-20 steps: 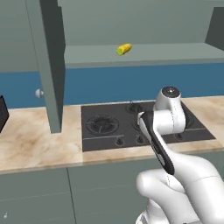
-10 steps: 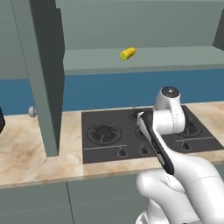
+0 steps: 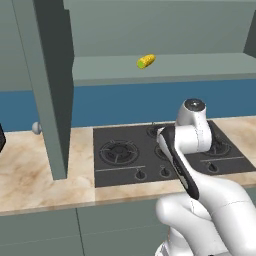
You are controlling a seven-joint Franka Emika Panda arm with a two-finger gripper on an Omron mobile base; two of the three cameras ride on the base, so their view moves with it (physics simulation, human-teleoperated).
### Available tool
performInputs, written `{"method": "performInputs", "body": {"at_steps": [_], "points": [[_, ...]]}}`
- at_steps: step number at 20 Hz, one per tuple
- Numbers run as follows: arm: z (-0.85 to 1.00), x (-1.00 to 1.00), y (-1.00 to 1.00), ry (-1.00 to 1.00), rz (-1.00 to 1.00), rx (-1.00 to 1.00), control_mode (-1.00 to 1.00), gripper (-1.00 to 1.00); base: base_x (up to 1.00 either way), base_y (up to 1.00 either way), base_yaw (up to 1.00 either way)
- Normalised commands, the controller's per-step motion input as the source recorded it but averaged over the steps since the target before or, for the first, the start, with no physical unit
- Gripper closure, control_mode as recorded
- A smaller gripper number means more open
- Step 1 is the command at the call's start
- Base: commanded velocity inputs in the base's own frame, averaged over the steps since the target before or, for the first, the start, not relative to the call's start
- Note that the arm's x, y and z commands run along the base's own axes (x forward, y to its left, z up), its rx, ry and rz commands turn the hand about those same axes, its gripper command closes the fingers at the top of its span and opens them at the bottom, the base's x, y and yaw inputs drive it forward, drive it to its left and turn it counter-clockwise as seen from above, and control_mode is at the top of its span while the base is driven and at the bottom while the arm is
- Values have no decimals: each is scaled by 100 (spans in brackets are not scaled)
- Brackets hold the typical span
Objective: Pick the corns from the cabinet and place them in one bowl. Pick the mushroom from the sink and place it in the other bowl.
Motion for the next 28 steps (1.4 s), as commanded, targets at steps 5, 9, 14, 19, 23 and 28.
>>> {"method": "performInputs", "body": {"at_steps": [5, 9, 14, 19, 23, 28], "points": [[0, 0, 0, 0, 0, 0, 100, -100, 0, 0, 0], [0, 0, 0, 0, 0, 0, -100, -100, 0, 0, 0], [22, 0, 5, -22, 0, 0, -100, -100, 0, 0, 0], [43, 0, 16, -26, -4, 0, -100, -100, 0, 0, 0], [50, 0, 17, -22, -11, 0, -100, -100, 0, 0, 0], [53, 1, 11, -11, -6, 0, -100, -100, 0, 0, 0]]}}
